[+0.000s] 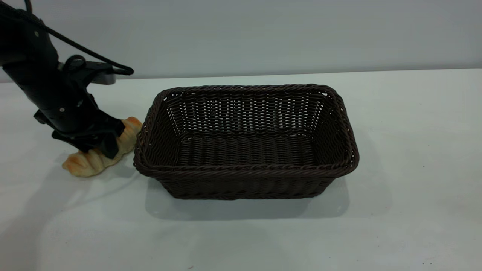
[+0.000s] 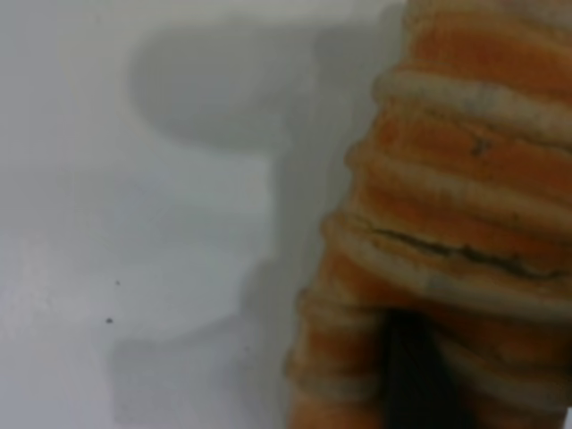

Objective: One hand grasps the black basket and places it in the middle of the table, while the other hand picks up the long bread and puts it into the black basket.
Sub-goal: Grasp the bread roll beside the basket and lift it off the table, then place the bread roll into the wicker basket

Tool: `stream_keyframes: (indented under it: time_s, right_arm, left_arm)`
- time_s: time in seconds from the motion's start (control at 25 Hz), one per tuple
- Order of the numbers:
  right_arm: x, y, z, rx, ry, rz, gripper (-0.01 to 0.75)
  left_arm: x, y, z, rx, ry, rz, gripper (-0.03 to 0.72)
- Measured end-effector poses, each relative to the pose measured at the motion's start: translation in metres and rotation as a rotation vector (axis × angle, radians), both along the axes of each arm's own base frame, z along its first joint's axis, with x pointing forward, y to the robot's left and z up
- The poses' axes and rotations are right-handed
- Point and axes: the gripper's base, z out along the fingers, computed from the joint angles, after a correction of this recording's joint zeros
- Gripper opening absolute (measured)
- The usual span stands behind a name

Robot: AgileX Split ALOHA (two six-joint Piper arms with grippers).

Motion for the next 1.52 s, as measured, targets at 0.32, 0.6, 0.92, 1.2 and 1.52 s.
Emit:
stream_keyframes:
  time_s: [0.32, 0.6, 0.92, 1.2, 1.52]
  right_arm:
    - [-0.049, -0.028, -0.027, -0.112, -0.100, -0.131, 0.444]
    - [-0.070, -0.039, -0.032, -0.115, -0.221, -0.190, 0.444]
    - [-0.074, -0.040, -0.033, -0.119, -0.228, -0.186, 0.444]
    - [-0.066, -0.040, -0.038, -0.133, -0.287, -0.191, 0.444]
    - [-0.065, -0.040, -0.039, -0.133, -0.290, -0.191, 0.443]
  left_arm:
    - [0.002, 0.004, 0.004, 0.077, -0.017, -0.045, 0.078]
    - [0.006, 0.007, 0.053, 0.118, -0.111, -0.068, 0.067]
    - [0.001, -0.036, 0.143, 0.142, -0.231, -0.229, 0.064]
    - [-0.030, -0.153, 0.143, 0.093, -0.255, -0.519, 0.061]
    - [-0.054, -0.226, 0.067, 0.091, -0.225, -0.719, 0.061]
